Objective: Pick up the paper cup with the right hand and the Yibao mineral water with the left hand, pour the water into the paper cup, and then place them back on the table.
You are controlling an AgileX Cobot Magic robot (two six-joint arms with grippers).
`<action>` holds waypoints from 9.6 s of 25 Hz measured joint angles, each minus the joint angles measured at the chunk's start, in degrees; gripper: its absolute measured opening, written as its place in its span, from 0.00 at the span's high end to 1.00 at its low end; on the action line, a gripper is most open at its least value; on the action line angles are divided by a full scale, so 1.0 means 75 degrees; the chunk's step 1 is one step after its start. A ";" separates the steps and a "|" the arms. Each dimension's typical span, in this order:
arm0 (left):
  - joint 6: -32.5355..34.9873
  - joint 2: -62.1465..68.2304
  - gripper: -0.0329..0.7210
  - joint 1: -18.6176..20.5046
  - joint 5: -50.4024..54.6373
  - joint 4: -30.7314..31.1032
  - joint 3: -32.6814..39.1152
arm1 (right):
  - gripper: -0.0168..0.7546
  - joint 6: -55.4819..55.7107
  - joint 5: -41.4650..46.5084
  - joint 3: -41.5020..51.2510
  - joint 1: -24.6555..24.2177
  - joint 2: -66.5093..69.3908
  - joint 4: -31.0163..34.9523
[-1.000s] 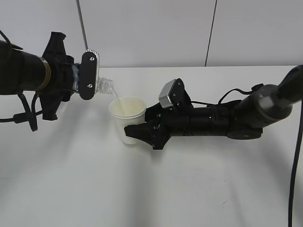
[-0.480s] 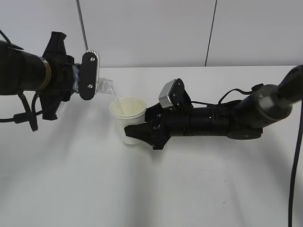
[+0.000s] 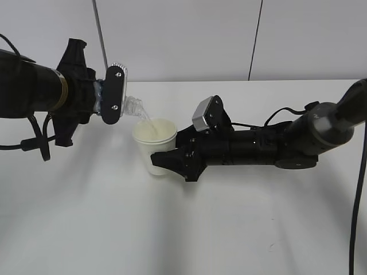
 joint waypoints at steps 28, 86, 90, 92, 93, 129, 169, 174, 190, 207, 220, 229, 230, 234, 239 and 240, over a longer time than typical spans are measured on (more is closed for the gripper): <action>0.0000 0.0000 0.54 -0.0022 0.0184 0.0111 0.0000 | 0.35 0.0016 0.0071 0.0000 0.0000 0.0000 -0.0029; -0.3413 0.0000 0.54 -0.0305 0.0223 0.0154 -0.0047 | 0.35 0.0031 0.0122 0.0000 0.0000 0.0000 0.0126; -0.4645 0.0000 0.54 -0.0305 0.0091 0.0100 -0.0047 | 0.35 0.0031 0.0122 0.0000 0.0000 0.0000 0.0466; -0.5180 0.0000 0.54 -0.0305 -0.0018 0.0090 -0.0047 | 0.35 0.0031 0.0128 0.0000 0.0000 0.0000 0.0642; -0.5444 0.0000 0.54 -0.0305 -0.0053 0.0090 -0.0047 | 0.35 0.0031 0.0128 0.0000 0.0000 0.0000 0.0726; -0.8704 0.0824 0.54 0.2184 -0.3614 0.0059 -0.0624 | 0.35 -0.0915 0.0607 0.0000 0.0000 0.0013 0.4060; -0.5292 0.3603 0.54 0.2689 -0.6753 -0.3558 -0.2806 | 0.35 -0.1919 0.0765 0.0000 -0.0308 0.0013 0.6277; -0.4929 0.3669 0.54 0.2743 -0.6998 -0.3962 -0.2806 | 0.35 -0.2043 0.0765 0.0000 -0.0308 0.0013 0.6277; -0.4482 0.4301 0.54 0.2764 -0.8066 -0.4404 -0.2806 | 0.35 -0.2195 0.0770 0.0000 -0.0318 0.0013 0.6340; -0.4428 0.4315 0.54 0.2764 -0.8074 -0.4445 -0.2806 | 0.35 -0.2762 0.1181 0.0000 -0.0318 0.0013 0.7361; -0.4428 0.4323 0.54 0.2764 -0.8074 -0.4445 -0.2806 | 0.35 -0.3326 0.1584 0.0000 -0.0318 0.0028 0.7829; -0.4428 0.4323 0.54 0.2764 -0.8081 -0.4445 -0.2806 | 0.35 -0.3391 0.1657 0.0015 -0.0579 0.0150 0.7907; -0.4428 0.4323 0.54 0.2764 -0.8081 -0.4445 -0.2806 | 0.35 -0.3391 0.1657 0.0015 -0.0616 0.0150 0.7919; -0.4428 0.4323 0.54 0.2764 -0.8081 -0.4445 -0.2806 | 0.35 -0.3501 0.1517 0.0168 -0.0645 0.0150 0.7977; -0.4428 0.4323 0.54 0.2764 -0.8081 -0.4445 -0.2806 | 0.35 -0.3645 0.0897 0.0478 -0.0661 0.0150 0.7977; -0.4428 0.4323 0.54 0.2764 -0.8081 -0.4445 -0.2806 | 0.35 -0.3645 0.0803 0.0532 -0.0673 0.0150 0.7977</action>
